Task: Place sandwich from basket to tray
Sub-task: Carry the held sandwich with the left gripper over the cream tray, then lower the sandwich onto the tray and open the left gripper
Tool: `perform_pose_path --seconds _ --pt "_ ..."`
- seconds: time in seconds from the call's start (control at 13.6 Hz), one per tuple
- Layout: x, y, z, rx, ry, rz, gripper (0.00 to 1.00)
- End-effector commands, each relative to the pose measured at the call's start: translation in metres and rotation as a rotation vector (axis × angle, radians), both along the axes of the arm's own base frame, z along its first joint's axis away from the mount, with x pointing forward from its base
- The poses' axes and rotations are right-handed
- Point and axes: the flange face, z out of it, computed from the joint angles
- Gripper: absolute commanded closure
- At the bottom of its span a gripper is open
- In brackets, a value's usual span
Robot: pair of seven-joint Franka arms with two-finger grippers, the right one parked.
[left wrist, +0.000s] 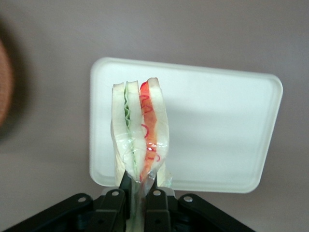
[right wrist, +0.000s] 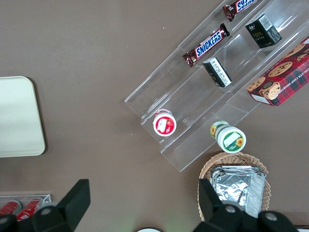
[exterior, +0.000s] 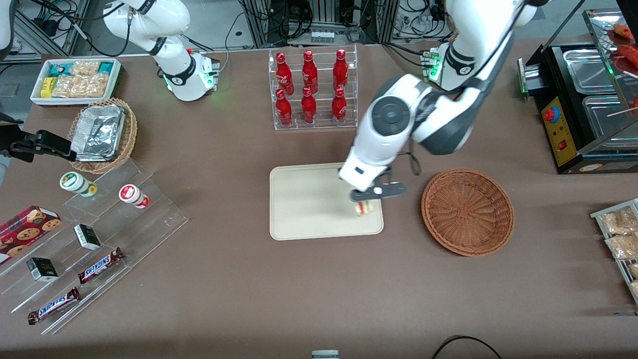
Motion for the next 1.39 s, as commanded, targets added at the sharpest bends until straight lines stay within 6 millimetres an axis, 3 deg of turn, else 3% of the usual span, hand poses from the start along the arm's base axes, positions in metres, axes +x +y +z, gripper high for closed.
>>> perform_pose_path --seconds 0.0,0.44,1.32 --pt "0.000 -0.030 -0.021 -0.006 0.009 -0.026 1.00" --pt "-0.020 -0.068 -0.086 0.020 0.010 -0.093 1.00" --pt "-0.025 -0.080 -0.148 -0.014 0.015 -0.100 1.00"
